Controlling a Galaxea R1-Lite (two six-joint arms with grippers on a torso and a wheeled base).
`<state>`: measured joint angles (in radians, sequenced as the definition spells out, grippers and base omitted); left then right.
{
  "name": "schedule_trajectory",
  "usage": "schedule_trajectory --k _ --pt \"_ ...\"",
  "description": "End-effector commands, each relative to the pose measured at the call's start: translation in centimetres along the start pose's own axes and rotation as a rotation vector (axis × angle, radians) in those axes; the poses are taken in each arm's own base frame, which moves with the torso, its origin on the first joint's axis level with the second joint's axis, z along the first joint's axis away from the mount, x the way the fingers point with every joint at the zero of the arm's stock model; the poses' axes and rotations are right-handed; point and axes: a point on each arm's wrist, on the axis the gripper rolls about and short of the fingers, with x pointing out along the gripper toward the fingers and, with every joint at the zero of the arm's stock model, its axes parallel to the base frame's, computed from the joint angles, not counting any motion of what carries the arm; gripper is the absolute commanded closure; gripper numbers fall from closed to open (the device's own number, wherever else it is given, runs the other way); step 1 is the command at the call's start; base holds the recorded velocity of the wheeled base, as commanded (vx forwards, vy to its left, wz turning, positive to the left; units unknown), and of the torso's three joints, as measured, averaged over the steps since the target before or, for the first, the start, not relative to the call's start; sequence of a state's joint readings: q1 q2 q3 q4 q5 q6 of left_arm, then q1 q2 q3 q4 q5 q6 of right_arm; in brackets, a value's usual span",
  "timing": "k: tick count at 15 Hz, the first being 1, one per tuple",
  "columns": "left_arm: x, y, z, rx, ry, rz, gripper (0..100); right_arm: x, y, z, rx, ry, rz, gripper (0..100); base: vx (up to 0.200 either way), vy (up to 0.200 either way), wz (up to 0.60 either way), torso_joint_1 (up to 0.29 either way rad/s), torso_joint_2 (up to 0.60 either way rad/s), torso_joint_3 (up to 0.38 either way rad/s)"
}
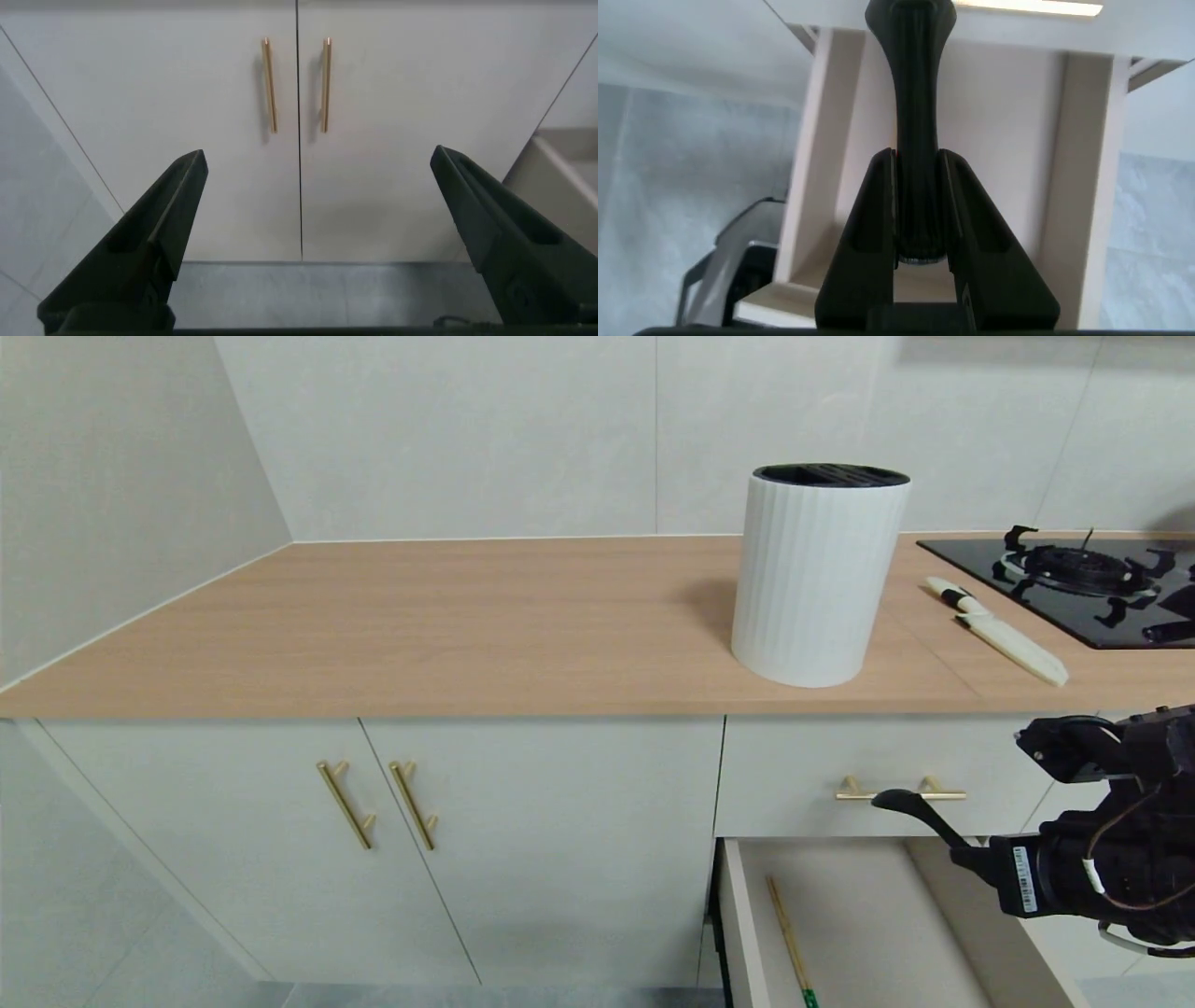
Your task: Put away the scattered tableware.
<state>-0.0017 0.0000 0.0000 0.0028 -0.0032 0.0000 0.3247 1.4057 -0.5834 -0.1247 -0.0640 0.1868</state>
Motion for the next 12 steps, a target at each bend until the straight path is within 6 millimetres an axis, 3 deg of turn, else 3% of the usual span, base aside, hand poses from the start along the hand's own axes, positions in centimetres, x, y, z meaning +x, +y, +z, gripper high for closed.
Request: schedule_trajectory --k 1,9,12 --pt "0.0 0.0 0.0 0.0 0.0 0.0 0 0.4 0.0 -0.1 -0.003 0.015 -0.003 100 0.0 0.0 0.0 -0.183 0.46 0.256" --pt "0.0 0.0 0.0 0.0 0.0 0.0 0 1.3 0.0 -0.3 -0.003 0.044 -0.01 100 0.0 0.0 0.0 -0.173 0.45 0.286" --pt "0.0 0.0 0.0 0.0 0.0 0.0 0 1.6 0.0 -0.4 -0.003 0.036 -0.011 100 0.0 0.0 0.0 -0.064 0.22 0.132"
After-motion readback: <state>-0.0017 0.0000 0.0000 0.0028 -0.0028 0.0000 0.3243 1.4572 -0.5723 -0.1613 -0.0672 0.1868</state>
